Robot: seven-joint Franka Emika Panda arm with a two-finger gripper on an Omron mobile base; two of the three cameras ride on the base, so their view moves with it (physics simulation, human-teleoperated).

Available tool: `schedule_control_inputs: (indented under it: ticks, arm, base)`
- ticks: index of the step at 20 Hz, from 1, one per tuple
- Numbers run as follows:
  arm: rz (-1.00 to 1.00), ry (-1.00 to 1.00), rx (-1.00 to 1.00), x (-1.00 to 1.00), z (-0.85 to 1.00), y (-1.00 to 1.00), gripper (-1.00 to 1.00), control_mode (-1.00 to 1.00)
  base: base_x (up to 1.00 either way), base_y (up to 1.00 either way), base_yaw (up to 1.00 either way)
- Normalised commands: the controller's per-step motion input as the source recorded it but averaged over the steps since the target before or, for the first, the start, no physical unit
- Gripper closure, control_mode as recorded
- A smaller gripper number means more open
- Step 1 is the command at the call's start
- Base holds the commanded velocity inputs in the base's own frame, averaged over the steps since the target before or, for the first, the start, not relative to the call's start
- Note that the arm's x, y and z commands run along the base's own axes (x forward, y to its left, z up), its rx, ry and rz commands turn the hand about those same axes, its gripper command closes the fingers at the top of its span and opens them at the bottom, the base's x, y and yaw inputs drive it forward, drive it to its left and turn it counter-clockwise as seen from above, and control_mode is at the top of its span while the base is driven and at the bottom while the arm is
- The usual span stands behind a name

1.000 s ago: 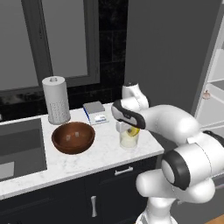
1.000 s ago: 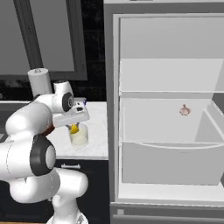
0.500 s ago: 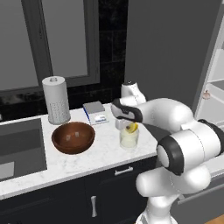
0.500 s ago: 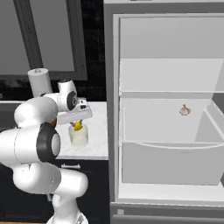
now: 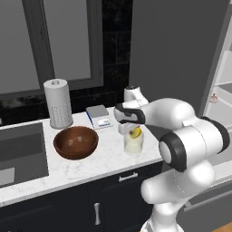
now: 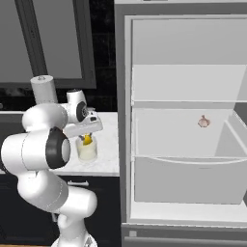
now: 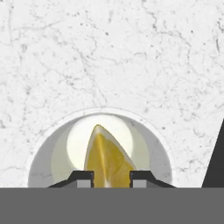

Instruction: Grab a lemon wedge from the fridge and one ice cube from the ice bowl, and put them in the glass of lemonade.

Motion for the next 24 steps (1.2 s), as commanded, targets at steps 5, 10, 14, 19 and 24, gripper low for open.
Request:
schedule_control_inputs:
  ticks: [5, 10, 14, 19, 24]
  arm:
    - [0.0, 0.0, 0.0, 0.02, -0.16, 0.0, -1.0, -1.0]
    - [0.0, -0.01, 0.0, 0.07, 0.25, 0.08, -1.0, -1.0]
    - [-0.02, -0.1, 0.0, 0.19, 0.68, 0.25, -1.0, -1.0]
    - [0.0, -0.19, 0.06, -0.48, 0.64, 0.77, -1.0, -1.0]
    - [0.02, -0.22, 0.17, -0.68, 0.01, 1.0, -1.0, -1.0]
  base:
    - [0.0, 0.0, 0.0]
    - [0.0, 0.0, 0.0]
    - [0.0, 0.0, 0.0]
    - [0.0, 0.0, 0.0]
    - [0.0, 0.0, 0.0]
